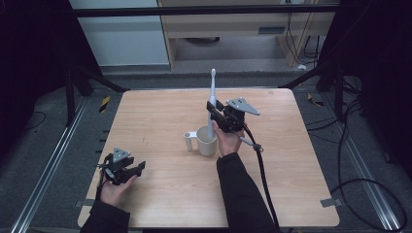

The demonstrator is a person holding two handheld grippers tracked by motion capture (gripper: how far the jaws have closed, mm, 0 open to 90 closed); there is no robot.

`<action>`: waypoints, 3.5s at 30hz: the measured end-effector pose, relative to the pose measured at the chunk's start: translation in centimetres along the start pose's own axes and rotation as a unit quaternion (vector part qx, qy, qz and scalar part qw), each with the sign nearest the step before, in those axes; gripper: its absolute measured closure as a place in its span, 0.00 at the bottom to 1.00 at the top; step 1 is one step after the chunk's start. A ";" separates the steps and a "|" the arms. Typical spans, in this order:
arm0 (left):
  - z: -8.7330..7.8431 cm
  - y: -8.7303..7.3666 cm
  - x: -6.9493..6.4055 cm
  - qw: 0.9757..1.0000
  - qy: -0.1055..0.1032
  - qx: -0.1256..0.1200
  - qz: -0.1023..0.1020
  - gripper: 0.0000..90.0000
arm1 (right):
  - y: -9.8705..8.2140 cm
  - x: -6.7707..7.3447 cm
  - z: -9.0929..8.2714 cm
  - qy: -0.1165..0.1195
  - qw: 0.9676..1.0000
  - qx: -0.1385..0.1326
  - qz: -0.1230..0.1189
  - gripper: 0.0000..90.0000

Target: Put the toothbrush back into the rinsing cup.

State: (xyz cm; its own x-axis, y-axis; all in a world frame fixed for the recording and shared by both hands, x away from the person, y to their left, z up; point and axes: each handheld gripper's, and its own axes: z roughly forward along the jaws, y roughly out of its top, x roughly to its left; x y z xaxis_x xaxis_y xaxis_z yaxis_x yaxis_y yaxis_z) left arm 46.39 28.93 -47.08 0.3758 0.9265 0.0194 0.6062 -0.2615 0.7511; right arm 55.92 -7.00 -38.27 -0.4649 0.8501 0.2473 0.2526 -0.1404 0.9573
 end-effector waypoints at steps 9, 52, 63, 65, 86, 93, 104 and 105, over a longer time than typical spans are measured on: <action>0.0 0.0 0.0 1.000 0.001 0.000 0.000 0.52 | -1.6 0.0 0.9 0.001 0.999 0.032 0.002 0.74; 0.0 0.0 -0.1 1.000 0.001 0.001 0.004 0.53 | -4.3 -1.2 0.7 -0.009 0.985 0.167 -0.028 0.69; 0.0 0.0 -0.1 1.000 0.001 0.001 0.004 0.52 | -4.4 -1.1 0.2 -0.008 0.985 0.166 -0.044 0.55; 0.0 0.0 -0.1 1.000 0.000 0.001 0.003 0.52 | -4.2 -1.0 -0.1 -0.007 0.985 0.164 -0.048 0.52; 0.0 0.0 -0.2 1.000 0.002 0.002 0.005 0.52 | -3.4 -1.2 -7.1 0.030 0.982 0.169 -0.080 0.30; 0.0 0.0 -0.2 1.000 0.003 0.001 0.006 0.52 | -3.8 -2.7 -9.6 0.016 0.980 0.178 -0.085 0.26; 0.1 -0.1 -0.3 1.000 0.002 -0.001 0.010 0.49 | -5.7 -6.2 -13.8 -0.013 0.979 0.188 -0.073 0.25; 0.1 -0.1 -0.3 1.000 0.002 -0.001 0.010 0.49 | -5.9 -6.5 -14.1 -0.016 0.979 0.189 -0.072 0.25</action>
State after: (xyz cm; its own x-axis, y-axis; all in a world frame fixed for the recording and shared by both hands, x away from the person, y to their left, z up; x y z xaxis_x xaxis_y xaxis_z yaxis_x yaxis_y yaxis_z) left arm 46.25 28.69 -47.20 0.3853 0.9221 0.0365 0.5969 -0.2792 0.7522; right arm 45.47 -18.81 -43.41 -0.4924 0.8642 0.1035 0.4855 0.1741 0.8567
